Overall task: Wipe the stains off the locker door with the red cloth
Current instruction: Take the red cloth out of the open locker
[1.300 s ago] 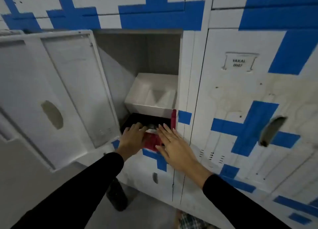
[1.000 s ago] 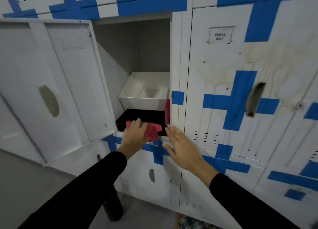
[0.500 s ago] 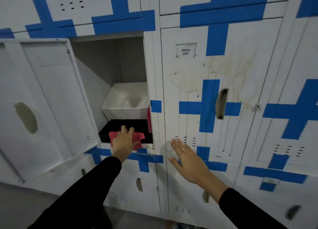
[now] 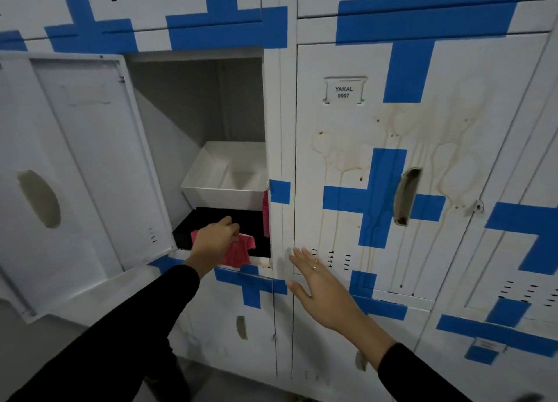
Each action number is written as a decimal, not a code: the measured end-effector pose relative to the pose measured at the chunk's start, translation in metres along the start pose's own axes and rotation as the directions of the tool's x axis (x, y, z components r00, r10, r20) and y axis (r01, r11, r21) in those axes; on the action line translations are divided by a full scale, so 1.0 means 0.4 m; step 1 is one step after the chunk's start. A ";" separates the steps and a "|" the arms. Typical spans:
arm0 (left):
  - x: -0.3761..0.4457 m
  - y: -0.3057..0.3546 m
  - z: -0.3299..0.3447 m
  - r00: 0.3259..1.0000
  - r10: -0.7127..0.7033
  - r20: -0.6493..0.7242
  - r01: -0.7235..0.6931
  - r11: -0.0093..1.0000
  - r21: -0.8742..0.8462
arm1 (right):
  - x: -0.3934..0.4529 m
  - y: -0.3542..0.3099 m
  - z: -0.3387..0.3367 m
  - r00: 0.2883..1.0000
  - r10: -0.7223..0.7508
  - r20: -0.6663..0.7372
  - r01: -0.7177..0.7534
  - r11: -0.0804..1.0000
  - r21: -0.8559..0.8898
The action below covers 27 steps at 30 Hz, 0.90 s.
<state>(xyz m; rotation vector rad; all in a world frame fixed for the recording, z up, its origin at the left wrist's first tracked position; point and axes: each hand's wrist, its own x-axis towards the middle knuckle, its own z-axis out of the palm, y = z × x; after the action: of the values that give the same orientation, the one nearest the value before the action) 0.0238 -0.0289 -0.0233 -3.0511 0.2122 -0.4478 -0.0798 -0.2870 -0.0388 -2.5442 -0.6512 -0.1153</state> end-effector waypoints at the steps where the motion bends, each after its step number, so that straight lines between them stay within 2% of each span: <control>1: 0.001 -0.006 0.000 1.000 0.008 -0.013 -0.009 1.000 -0.006 | 0.011 -0.006 0.007 1.000 -0.010 -0.003 0.010 1.000 0.016; 6: 0.012 -0.038 -0.018 0.986 -0.094 -0.135 0.062 0.973 -0.224 | 0.068 -0.037 0.012 1.000 -0.011 0.003 0.011 0.993 0.118; 11: 0.040 -0.078 -0.108 0.953 -0.167 -0.251 0.078 0.940 -0.331 | 0.124 -0.089 -0.020 0.996 -0.083 -0.045 0.088 0.985 0.147; 16: 0.056 -0.110 -0.243 0.856 -0.289 -0.430 0.057 0.877 -0.477 | 0.185 -0.171 -0.090 0.975 -0.160 -0.157 0.198 0.943 0.267; 20: 0.028 -0.060 -0.351 0.790 -0.294 -0.538 -0.045 0.847 -0.529 | 0.224 -0.233 -0.142 0.941 -0.133 -0.310 0.243 0.905 0.349; 22: 0.002 -0.015 -0.383 0.797 -0.281 -0.535 -0.087 0.822 -0.562 | 0.234 -0.252 -0.163 0.940 -0.091 -0.328 0.236 0.868 0.437; 25: -0.036 0.052 -0.406 0.827 -0.274 -0.490 -0.114 0.772 -0.626 | 0.223 -0.261 -0.185 0.954 -0.022 -0.300 0.216 0.747 0.629; 27: -0.060 0.086 -0.406 0.855 -0.248 -0.455 -0.150 0.722 -0.675 | 0.201 -0.255 -0.196 0.949 0.043 -0.313 0.194 0.702 0.685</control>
<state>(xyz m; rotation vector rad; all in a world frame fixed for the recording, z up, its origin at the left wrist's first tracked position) -0.0504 -0.0644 0.1230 -3.5537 0.3955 -1.5392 -0.0535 -0.2144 0.0917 -1.6923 -0.5370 -0.2337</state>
